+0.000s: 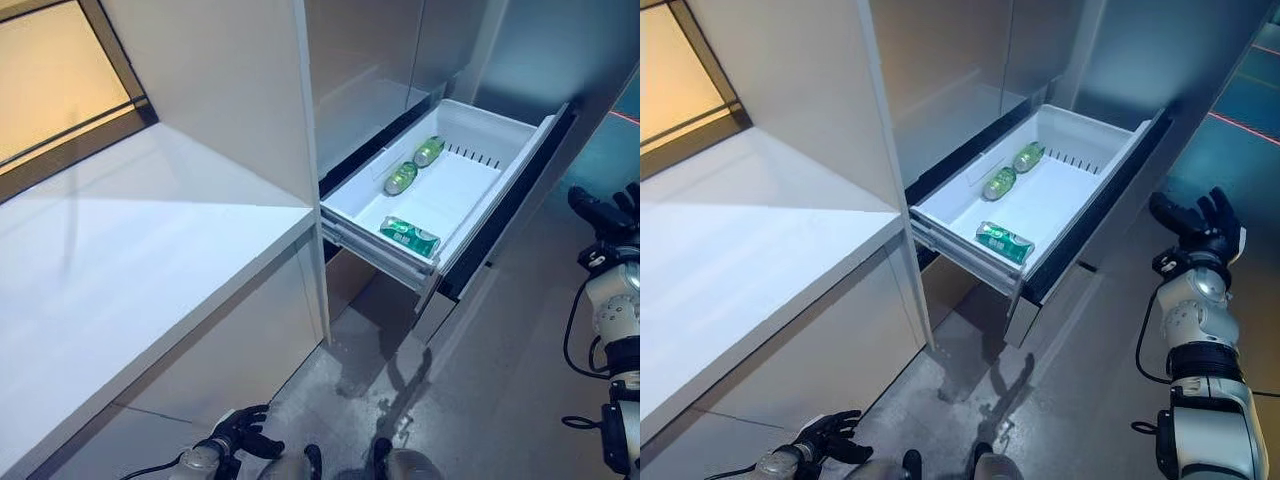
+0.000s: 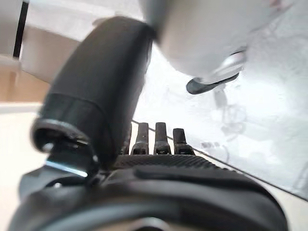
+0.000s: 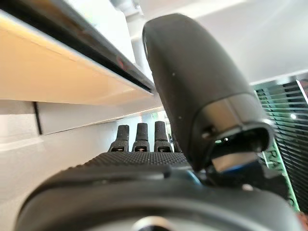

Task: Put drinks into fridge and close the fridge

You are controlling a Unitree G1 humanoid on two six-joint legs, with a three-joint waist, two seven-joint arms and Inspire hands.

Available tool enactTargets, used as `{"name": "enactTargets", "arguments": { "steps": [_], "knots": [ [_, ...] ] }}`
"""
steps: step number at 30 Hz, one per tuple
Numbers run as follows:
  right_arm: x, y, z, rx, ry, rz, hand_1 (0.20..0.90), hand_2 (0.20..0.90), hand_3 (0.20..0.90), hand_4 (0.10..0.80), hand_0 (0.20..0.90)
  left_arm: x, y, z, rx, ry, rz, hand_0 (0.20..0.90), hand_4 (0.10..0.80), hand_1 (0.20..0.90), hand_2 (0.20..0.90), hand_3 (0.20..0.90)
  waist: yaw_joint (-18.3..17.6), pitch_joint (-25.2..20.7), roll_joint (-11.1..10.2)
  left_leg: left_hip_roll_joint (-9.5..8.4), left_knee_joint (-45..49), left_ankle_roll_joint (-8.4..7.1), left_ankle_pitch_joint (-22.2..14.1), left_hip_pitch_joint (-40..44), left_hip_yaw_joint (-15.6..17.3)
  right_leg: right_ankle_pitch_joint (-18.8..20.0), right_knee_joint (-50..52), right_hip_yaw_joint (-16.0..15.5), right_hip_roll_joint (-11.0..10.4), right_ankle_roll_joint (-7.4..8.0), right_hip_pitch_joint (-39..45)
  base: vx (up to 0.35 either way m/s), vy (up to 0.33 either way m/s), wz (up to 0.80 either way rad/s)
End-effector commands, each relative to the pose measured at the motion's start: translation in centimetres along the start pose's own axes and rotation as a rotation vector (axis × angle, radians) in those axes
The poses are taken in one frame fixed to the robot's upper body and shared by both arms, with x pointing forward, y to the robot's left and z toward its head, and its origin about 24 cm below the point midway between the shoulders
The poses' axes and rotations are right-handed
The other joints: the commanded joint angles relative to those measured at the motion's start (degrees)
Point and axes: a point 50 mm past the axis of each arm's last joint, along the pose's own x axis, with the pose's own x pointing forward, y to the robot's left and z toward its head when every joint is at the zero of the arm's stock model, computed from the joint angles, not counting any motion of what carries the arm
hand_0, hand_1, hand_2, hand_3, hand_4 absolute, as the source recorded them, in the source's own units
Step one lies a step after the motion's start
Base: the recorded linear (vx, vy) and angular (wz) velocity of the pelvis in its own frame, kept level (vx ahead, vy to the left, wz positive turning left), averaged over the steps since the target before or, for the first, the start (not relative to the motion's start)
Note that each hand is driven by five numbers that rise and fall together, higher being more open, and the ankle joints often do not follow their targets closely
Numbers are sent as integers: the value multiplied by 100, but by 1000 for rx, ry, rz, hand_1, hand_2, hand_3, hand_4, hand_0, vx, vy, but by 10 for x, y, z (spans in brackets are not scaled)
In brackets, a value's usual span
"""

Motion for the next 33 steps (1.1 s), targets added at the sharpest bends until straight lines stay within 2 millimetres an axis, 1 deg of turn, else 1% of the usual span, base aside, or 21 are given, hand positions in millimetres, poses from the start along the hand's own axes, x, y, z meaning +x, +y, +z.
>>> {"name": "enactTargets", "arguments": {
  "steps": [1, 3, 5, 6, 10, 12, 16, 17, 19, 21, 24, 27, 30, 33],
  "knots": [
    [3, 2, 53, 153, -221, 1, 900, 900, 900, 800, 900, -1, 5, 3, 52, -17, 24, 900, 800, 900, 900, 900, 219, 49, -60, -119, 1073, 357, -768, -742, -142, -402, 748, -419, -133, -288, -207, -156, 31, 11],
    [5, 2, 55, 173, -217, -3, 900, 900, 900, 800, 900, 0, 7, 10, 41, -43, 33, 900, 800, 900, 900, 900, 235, 216, 3, -158, 1236, 372, -738, -989, -175, -422, 1018, -433, -152, -331, -502, -127, 50, 16],
    [5, 3, 55, 175, -214, -3, 900, 900, 900, 800, 900, 0, 7, 11, 36, -47, 35, 900, 800, 900, 900, 900, 236, 233, 12, -165, 1267, 373, -736, -1039, -179, -433, 1067, -432, -157, -338, -560, -83, 58, 15],
    [8, 9, 59, 184, -204, 28, 900, 900, 900, 800, 900, 1, 6, 18, 10, -77, 47, 900, 800, 900, 900, 900, 265, 434, 79, -236, 1629, 392, -809, -1389, -167, -555, 1497, -430, -213, -399, -929, -122, 103, 14],
    [9, 23, 61, 192, -200, 111, 900, 900, 900, 800, 900, 2, 5, 24, -24, -112, 59, 900, 800, 900, 900, 900, 327, 631, 151, -334, 1833, 409, -741, -1758, -199, -590, 1887, -436, -271, -455, -1392, -88, 92, 15],
    [9, 29, 62, 188, -196, 162, 900, 900, 900, 800, 900, 2, 5, 26, -34, -121, 61, 900, 800, 900, 900, 900, 352, 679, 168, -365, 1889, 413, -721, -1874, -204, -600, 1987, -441, -289, -469, -1523, -57, 90, 12],
    [5, 52, 61, 150, -189, 317, 900, 900, 900, 800, 900, 1, 4, 28, -47, -140, 59, 900, 800, 900, 900, 900, 424, 791, 208, -419, 1947, 412, -639, -2066, -223, -594, 2181, -459, -318, -484, -1780, -43, 99, 6],
    [4, 59, 63, 126, -201, 361, 900, 900, 900, 800, 900, 1, 3, 28, -50, -147, 58, 900, 800, 900, 900, 900, 447, 812, 222, -428, 1945, 410, -612, -2115, -229, -587, 2215, -460, -319, -483, -1843, -39, 87, 3],
    [1, 67, 67, 101, -236, 408, 900, 900, 900, 800, 900, 1, 2, 29, -52, -153, 54, 900, 800, 900, 900, 900, 471, 830, 237, -428, 1939, 399, -583, -2158, -232, -579, 2241, -472, -334, -480, -1895, -31, 92, 4],
    [-4, 77, 79, 46, -314, 459, 900, 900, 900, 800, 900, 1, 0, 29, -54, -162, 48, 900, 800, 900, 900, 900, 507, 848, 262, -445, 1921, 401, -553, -2182, -253, -568, 2269, -486, -354, -472, -1933, -18, 95, 5],
    [-14, 95, 91, -4, -407, 530, 900, 900, 900, 800, 900, 0, 0, 28, -56, -168, 45, 900, 800, 900, 900, 900, 550, 862, 271, -467, 1877, 408, -524, -2172, -294, -556, 2285, -492, -355, -449, -1947, 4, 65, 8],
    [-30, 120, 106, -77, -537, 606, 900, 900, 900, 800, 900, 0, 1, 27, -59, -167, 50, 900, 800, 900, 900, 900, 607, 882, 258, -481, 1832, 403, -492, -2145, -328, -519, 2246, -507, -376, -420, -1909, 17, 63, 7],
    [-42, 136, 115, -107, -610, 664, 900, 900, 900, 800, 900, -1, 2, 23, -62, -159, 56, 900, 800, 900, 900, 900, 656, 882, 249, -493, 1753, 403, -479, -2069, -359, -494, 2177, -515, -401, -383, -1827, 29, 63, 10],
    [-53, 152, 119, -131, -645, 735, 900, 900, 900, 800, 900, -1, 5, 21, -59, -147, 65, 900, 800, 900, 900, 900, 721, 883, 232, -509, 1706, 407, -463, -2010, -384, -462, 2110, -520, -426, -350, -1737, 46, 47, 9]
  ]
}}
